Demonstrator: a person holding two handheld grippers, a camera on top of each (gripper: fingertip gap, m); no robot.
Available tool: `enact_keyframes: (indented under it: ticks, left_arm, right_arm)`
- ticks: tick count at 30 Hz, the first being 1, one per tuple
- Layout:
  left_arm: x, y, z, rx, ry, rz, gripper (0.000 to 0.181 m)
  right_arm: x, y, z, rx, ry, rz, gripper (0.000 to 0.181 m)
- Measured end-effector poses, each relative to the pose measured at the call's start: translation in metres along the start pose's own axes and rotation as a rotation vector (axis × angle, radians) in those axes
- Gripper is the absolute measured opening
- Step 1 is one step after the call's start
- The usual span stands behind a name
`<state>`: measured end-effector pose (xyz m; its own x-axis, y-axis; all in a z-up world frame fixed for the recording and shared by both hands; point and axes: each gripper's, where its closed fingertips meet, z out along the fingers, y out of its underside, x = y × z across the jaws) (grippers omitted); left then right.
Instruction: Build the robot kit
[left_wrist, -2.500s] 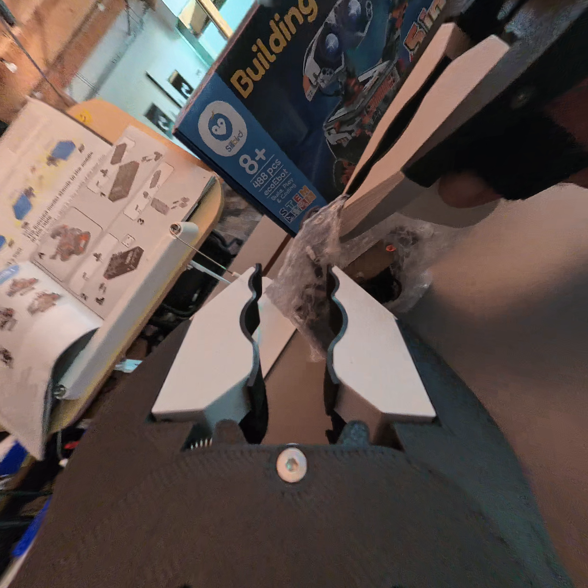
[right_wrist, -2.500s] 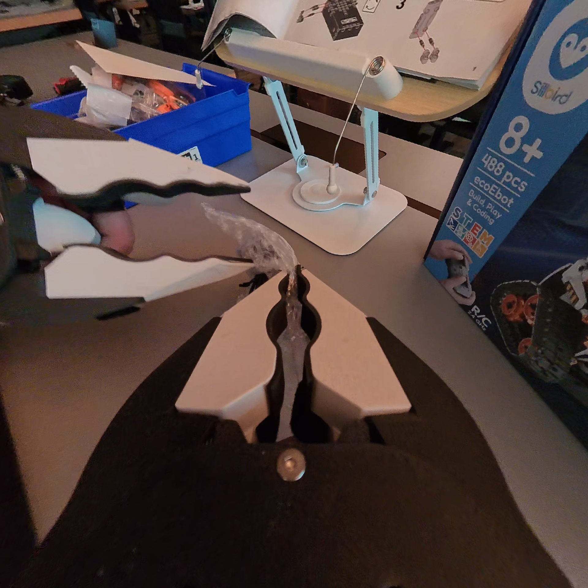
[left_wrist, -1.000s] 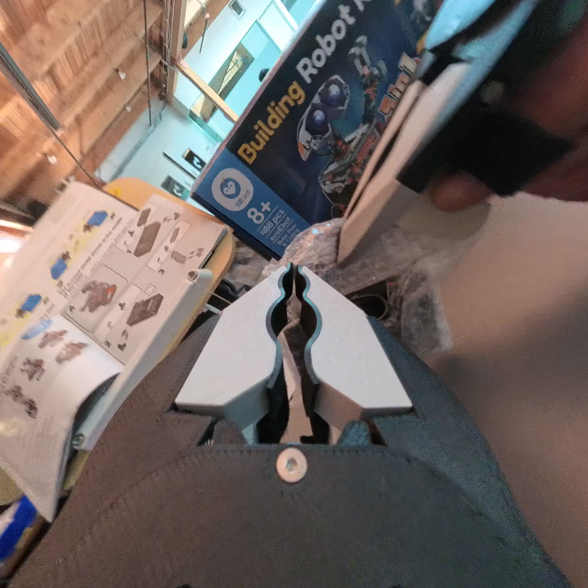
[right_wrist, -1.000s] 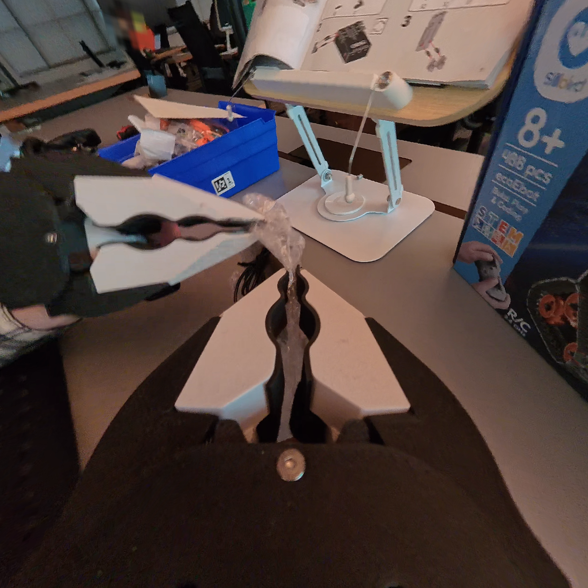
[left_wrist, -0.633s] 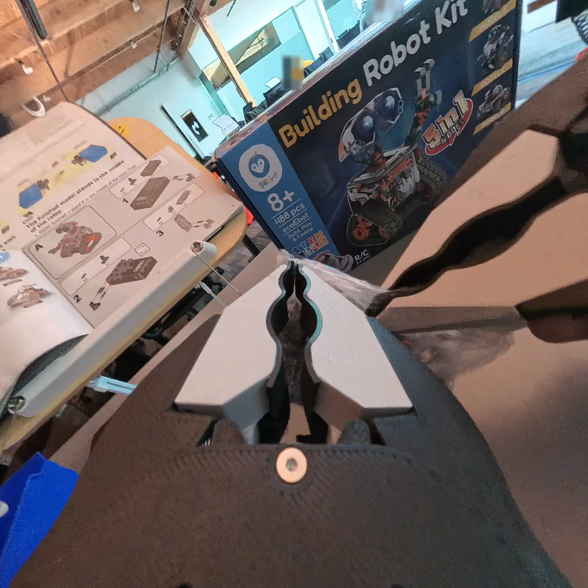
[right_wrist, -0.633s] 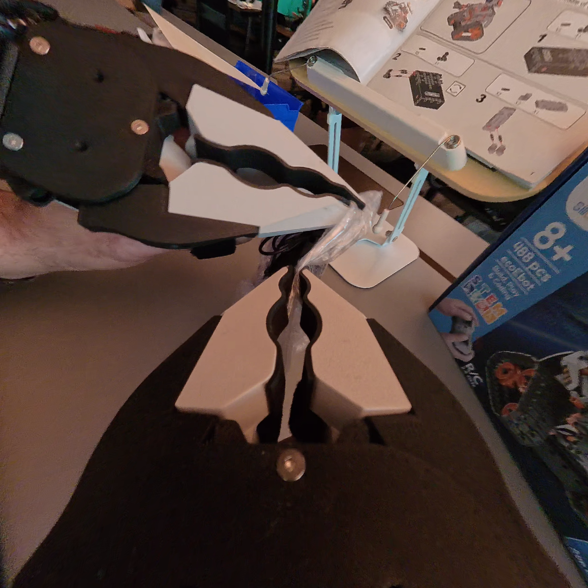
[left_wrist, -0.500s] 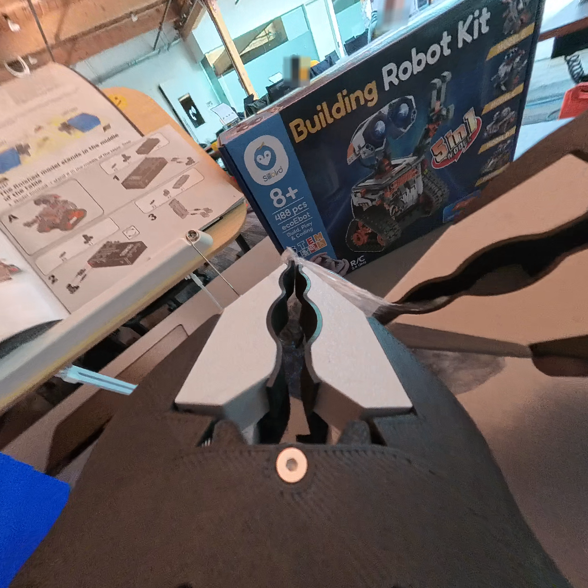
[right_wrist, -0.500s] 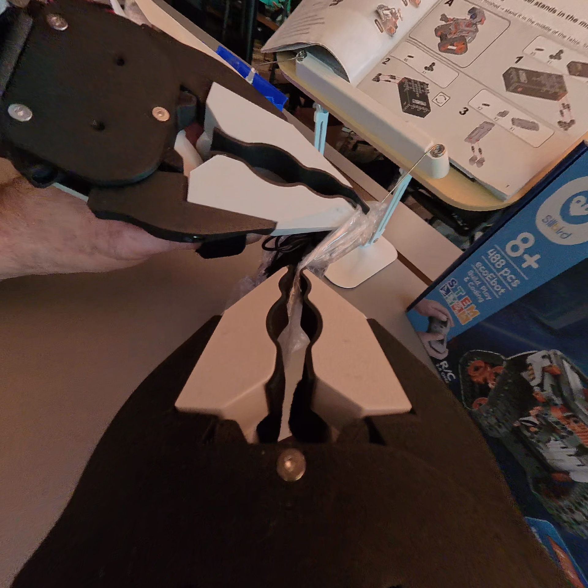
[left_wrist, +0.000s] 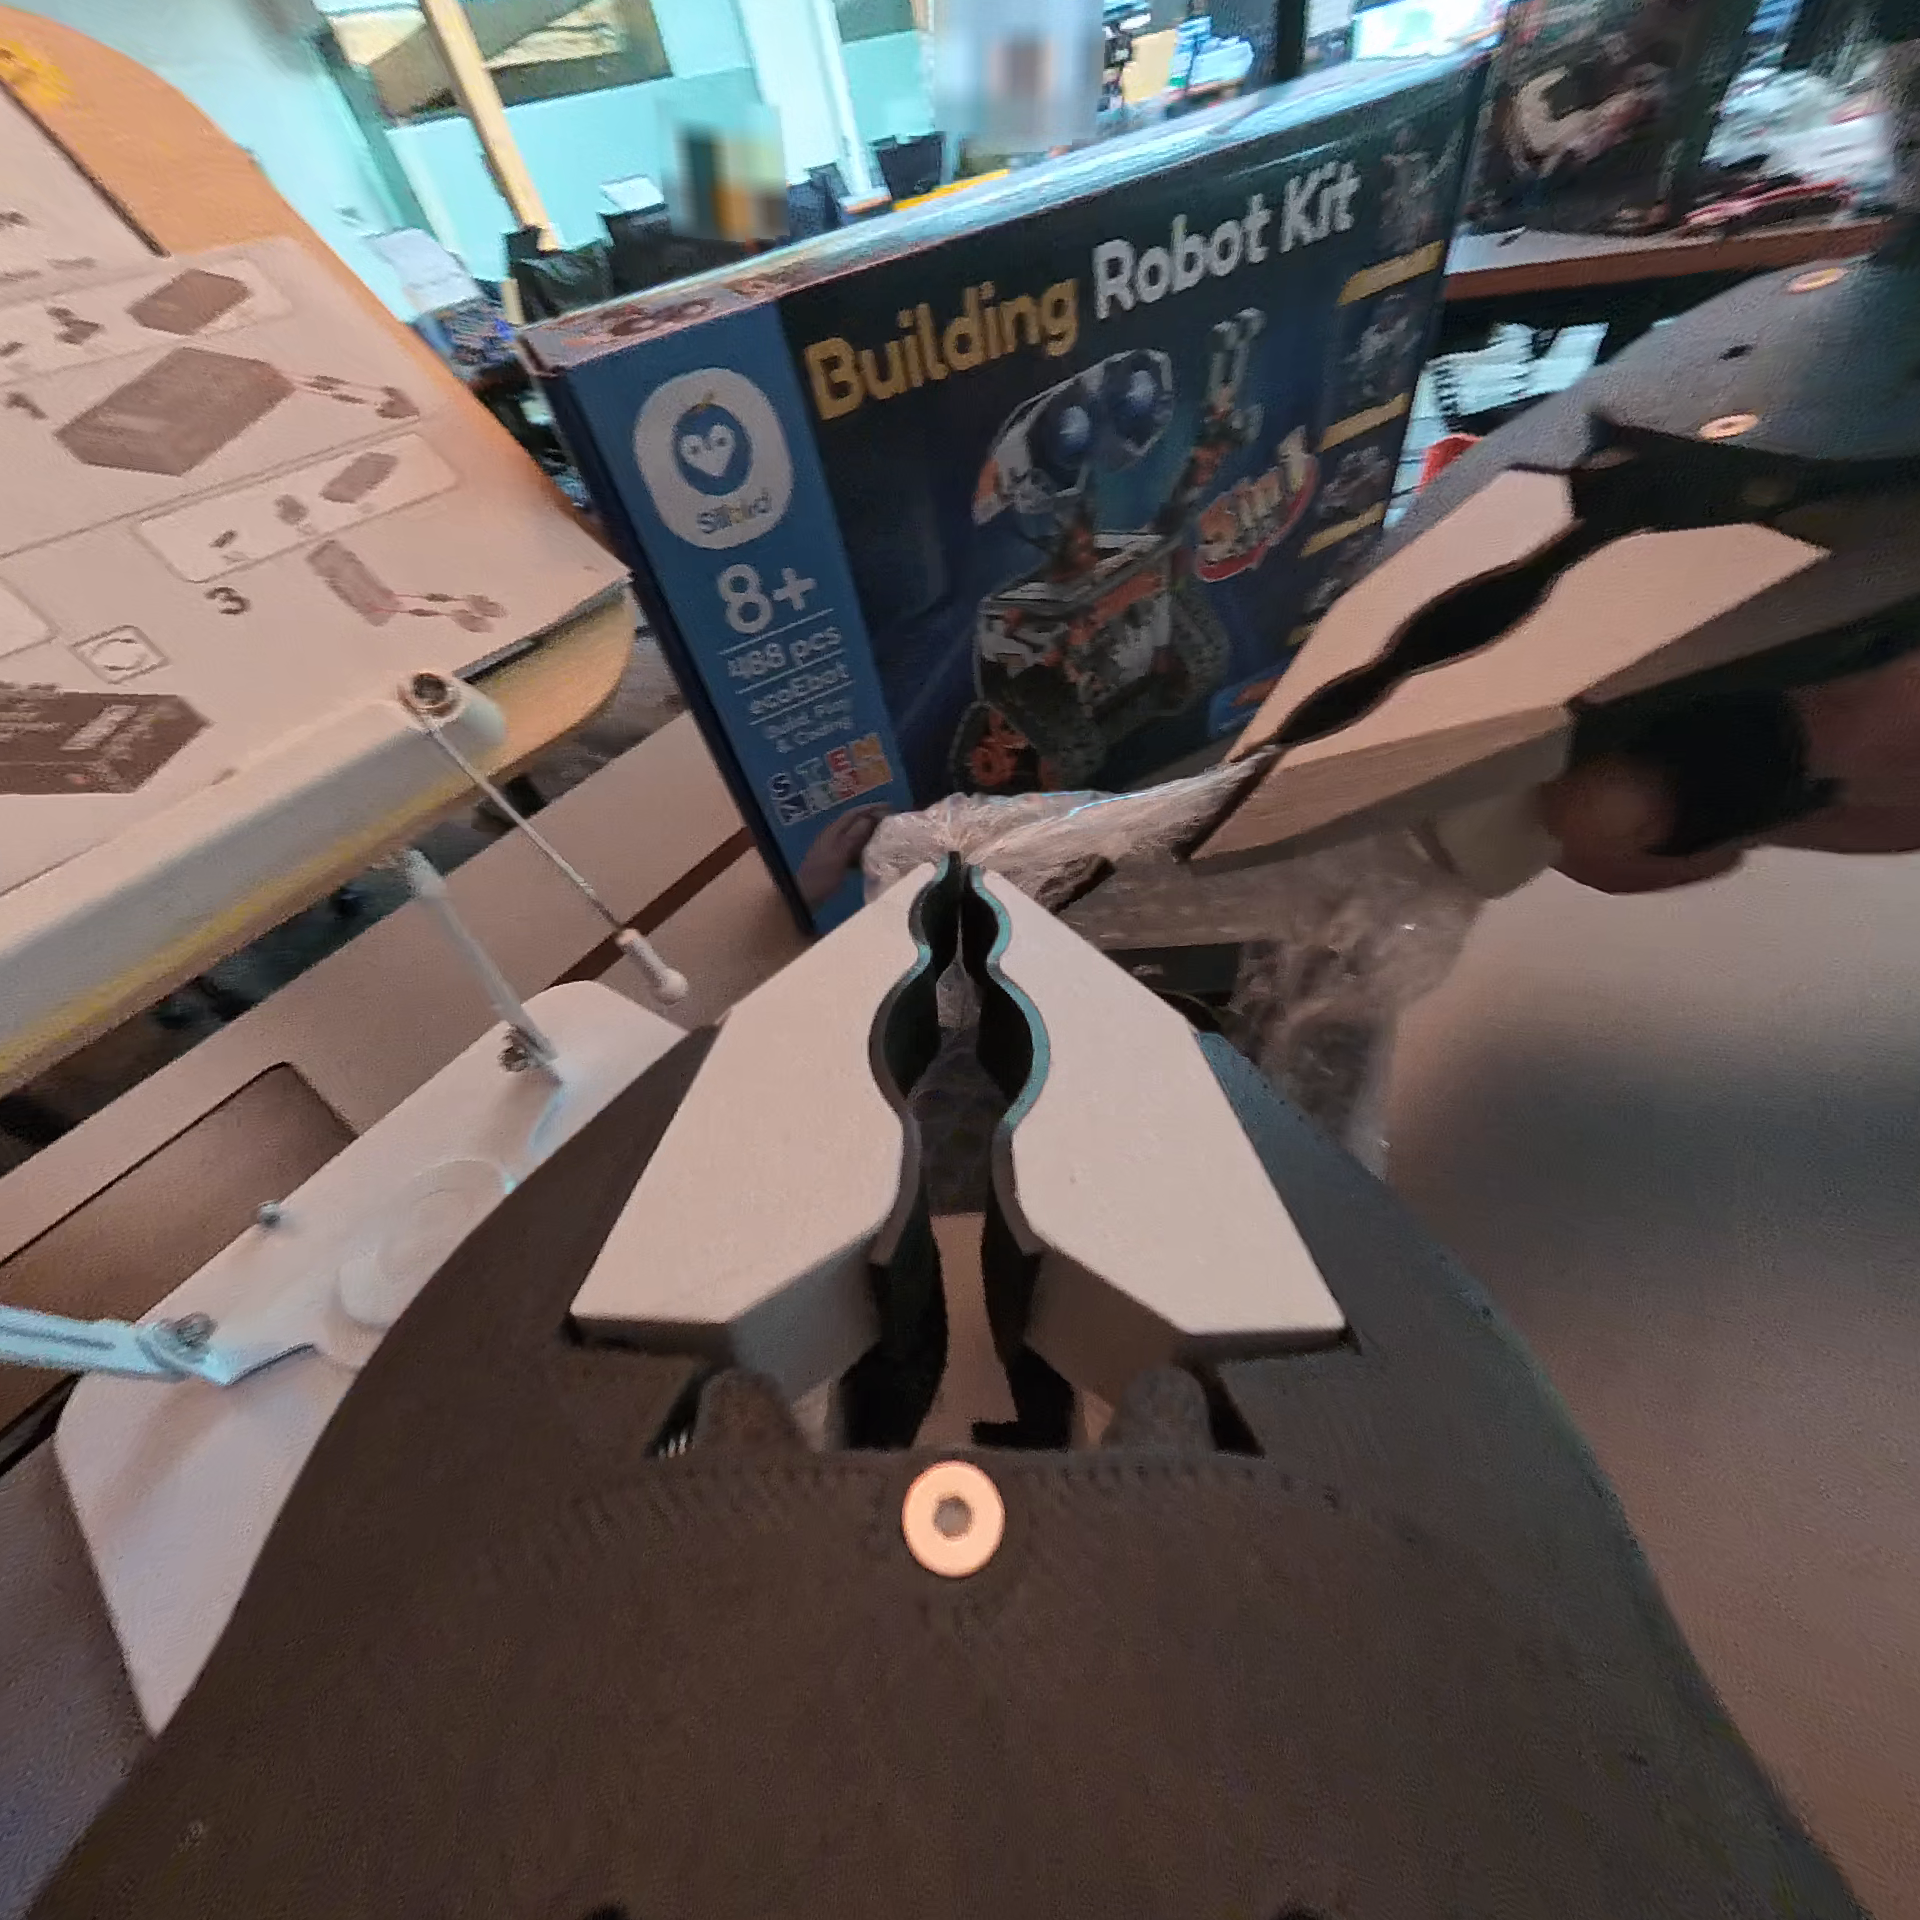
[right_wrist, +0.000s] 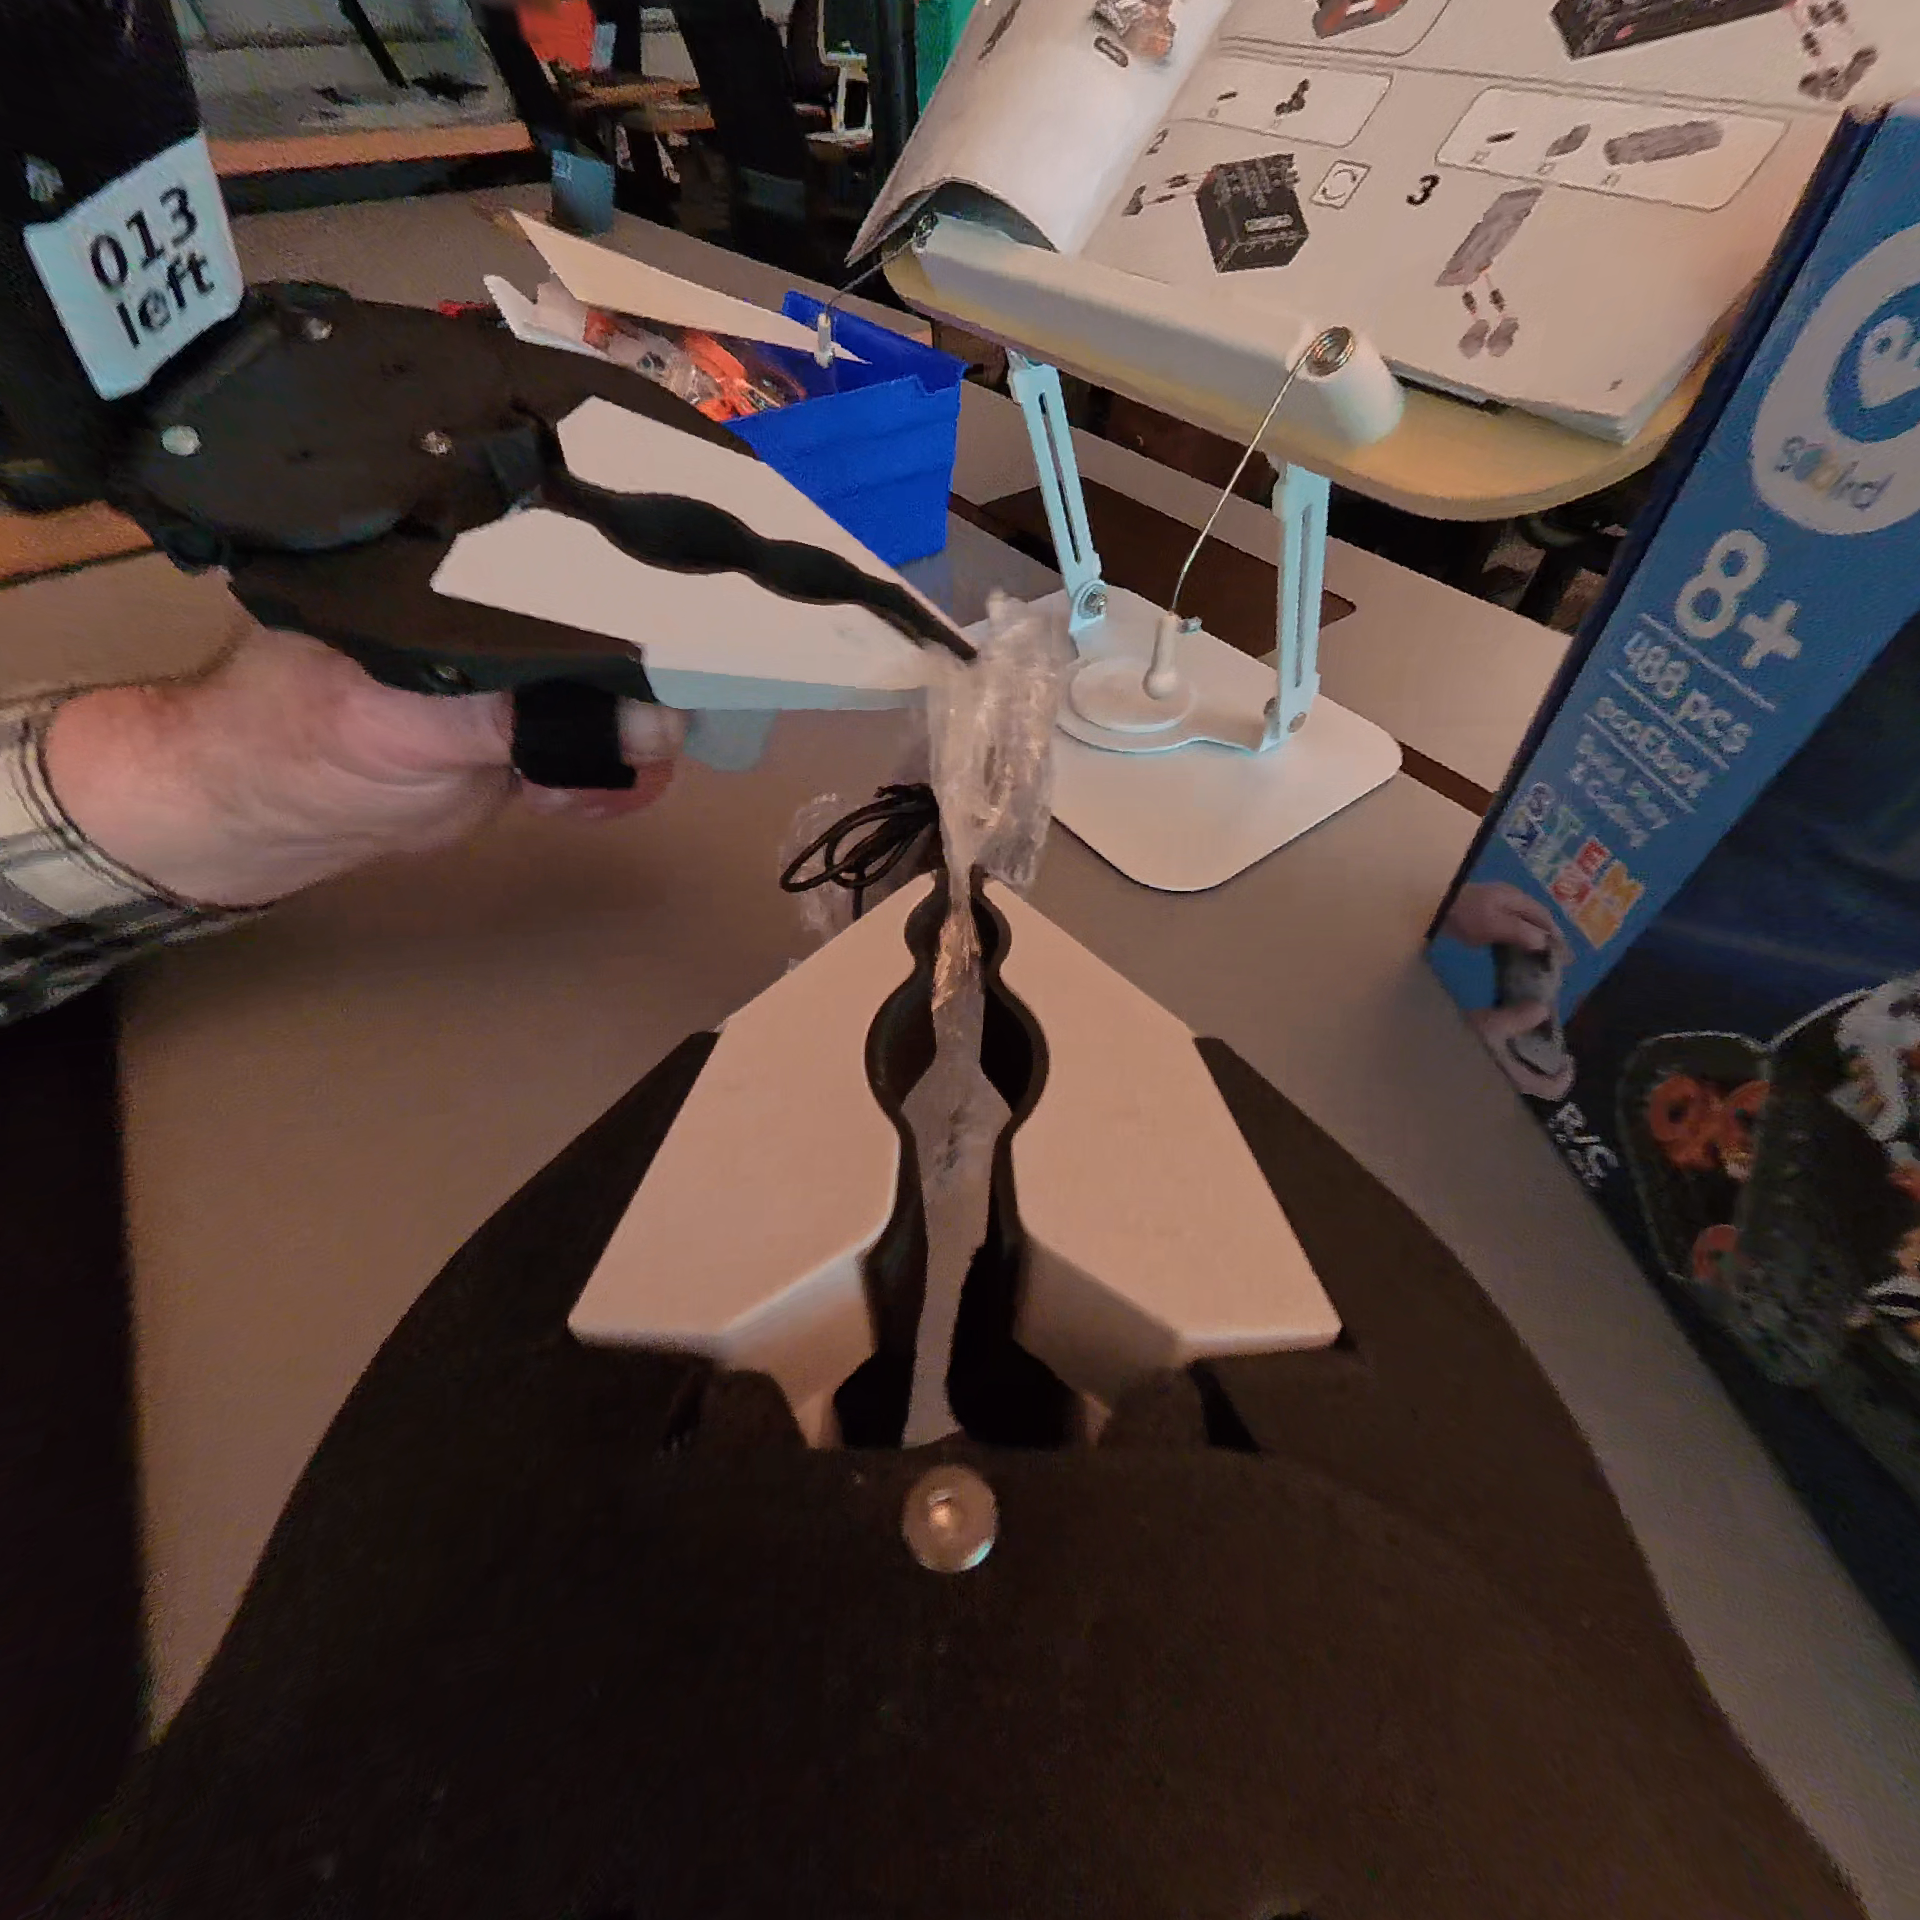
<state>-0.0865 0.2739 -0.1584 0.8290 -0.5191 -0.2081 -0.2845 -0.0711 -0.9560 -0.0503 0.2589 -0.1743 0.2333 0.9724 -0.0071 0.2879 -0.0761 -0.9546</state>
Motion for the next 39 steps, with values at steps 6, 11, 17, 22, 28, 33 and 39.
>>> enact_keyframes:
  ticks: [6,11,17,22,28,33,39]
  left_arm:
    - [0.018,0.008,0.0,-0.05,0.11,-0.018,0.0]
    - [0.026,-0.003,-0.005,-0.047,0.154,0.007,0.0]
    - [0.045,-0.008,-0.007,-0.063,0.262,0.043,0.0]
    - [0.031,-0.016,-0.009,-0.014,0.169,0.041,0.0]
    - [0.027,-0.014,-0.012,-0.07,-0.016,0.247,0.027]
    - [0.021,-0.008,0.005,-0.109,-0.182,0.362,0.02]
    - [0.022,-0.008,0.004,-0.115,-0.191,0.382,0.0]
  right_arm:
    - [0.0,0.004,-0.001,-0.066,0.02,-0.182,0.01]
    - [-0.004,-0.002,0.007,-0.101,0.05,-0.334,0.023]
    - [0.004,-0.014,0.007,-0.115,0.175,-0.587,0.023]
    - [0.009,-0.017,0.009,-0.116,0.098,-0.34,0.0]
    - [0.029,-0.012,0.002,-0.122,0.15,-0.149,0.0]
    - [0.019,-0.011,0.005,-0.121,0.137,-0.135,0.0]
    - [0.015,-0.012,0.004,-0.111,0.121,-0.104,0.0]
